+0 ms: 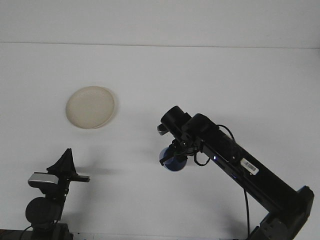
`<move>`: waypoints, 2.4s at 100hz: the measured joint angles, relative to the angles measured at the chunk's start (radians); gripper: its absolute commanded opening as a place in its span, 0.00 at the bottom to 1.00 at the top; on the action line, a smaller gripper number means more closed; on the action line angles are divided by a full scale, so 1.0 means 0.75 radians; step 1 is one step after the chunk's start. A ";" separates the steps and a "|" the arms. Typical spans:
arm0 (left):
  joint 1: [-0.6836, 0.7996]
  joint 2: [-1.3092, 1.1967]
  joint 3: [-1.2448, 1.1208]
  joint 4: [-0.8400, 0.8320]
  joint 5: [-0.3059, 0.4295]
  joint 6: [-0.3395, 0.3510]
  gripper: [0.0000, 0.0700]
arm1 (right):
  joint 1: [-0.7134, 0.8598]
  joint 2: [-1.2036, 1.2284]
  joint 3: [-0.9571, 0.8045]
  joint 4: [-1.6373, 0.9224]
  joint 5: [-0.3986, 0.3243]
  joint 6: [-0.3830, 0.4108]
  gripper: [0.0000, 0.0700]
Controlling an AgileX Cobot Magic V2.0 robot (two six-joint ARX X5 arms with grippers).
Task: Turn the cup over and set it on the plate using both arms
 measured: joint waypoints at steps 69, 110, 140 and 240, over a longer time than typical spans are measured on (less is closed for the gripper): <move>0.000 0.000 0.000 0.000 0.000 0.000 0.02 | 0.022 0.180 0.001 -0.011 -0.035 -0.088 0.00; 0.000 0.000 0.000 0.000 0.000 0.000 0.02 | 0.022 0.180 0.002 -0.001 -0.036 -0.103 0.01; 0.000 0.000 0.000 0.000 0.000 0.000 0.02 | 0.022 0.200 0.002 -0.003 -0.042 -0.111 0.05; 0.000 0.000 0.000 0.000 0.000 0.000 0.02 | -0.109 0.063 0.160 -0.025 -0.048 -0.221 0.64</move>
